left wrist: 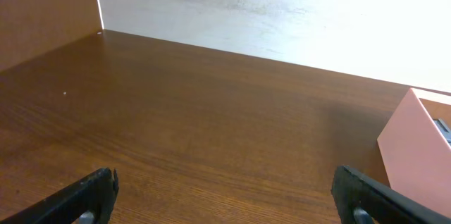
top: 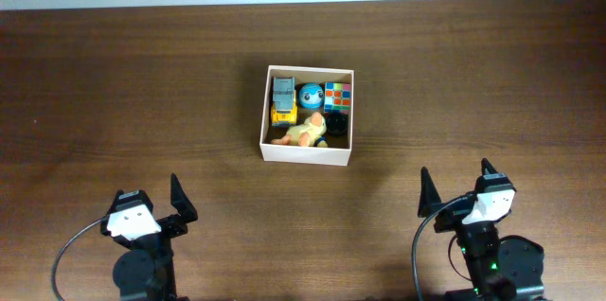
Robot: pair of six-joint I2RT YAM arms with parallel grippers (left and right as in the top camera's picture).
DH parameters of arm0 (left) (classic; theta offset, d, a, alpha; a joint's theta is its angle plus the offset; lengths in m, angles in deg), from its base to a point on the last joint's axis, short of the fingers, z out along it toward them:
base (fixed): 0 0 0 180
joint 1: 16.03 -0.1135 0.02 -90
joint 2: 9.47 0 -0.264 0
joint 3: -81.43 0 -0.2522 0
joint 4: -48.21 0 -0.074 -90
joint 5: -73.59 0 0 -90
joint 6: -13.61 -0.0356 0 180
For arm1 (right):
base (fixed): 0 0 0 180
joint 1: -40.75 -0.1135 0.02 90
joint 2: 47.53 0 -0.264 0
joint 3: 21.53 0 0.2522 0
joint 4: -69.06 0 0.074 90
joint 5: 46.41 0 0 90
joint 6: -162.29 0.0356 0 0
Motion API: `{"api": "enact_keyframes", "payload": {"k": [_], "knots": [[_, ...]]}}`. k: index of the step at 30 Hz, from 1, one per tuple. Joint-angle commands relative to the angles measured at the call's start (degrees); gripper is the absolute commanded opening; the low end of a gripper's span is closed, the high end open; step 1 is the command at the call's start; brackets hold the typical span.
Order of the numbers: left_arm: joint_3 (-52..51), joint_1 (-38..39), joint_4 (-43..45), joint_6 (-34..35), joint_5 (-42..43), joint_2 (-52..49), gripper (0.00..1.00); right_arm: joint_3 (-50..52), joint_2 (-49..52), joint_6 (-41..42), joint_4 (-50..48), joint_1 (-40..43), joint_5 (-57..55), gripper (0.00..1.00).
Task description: Pack container
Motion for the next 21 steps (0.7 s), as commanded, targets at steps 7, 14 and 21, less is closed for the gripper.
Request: {"api": "enact_keyframes", "payload": {"k": [7, 14, 21], "knots": [[-0.72, -0.35, 0.2, -0.11, 1.01, 0.5, 0.99, 5.92, -5.16, -0.31, -1.77, 0.48, 0.9, 0.99], [-0.72, -0.35, 0.2, -0.11, 1.01, 0.5, 0.99, 8.76, -5.16, -0.83, -2.56, 0.48, 0.92, 0.99], [-0.72, -0.35, 0.2, -0.11, 1.01, 0.5, 0.99, 11.82, -5.16, -2.05, -4.66, 0.48, 0.7, 0.99]]}}
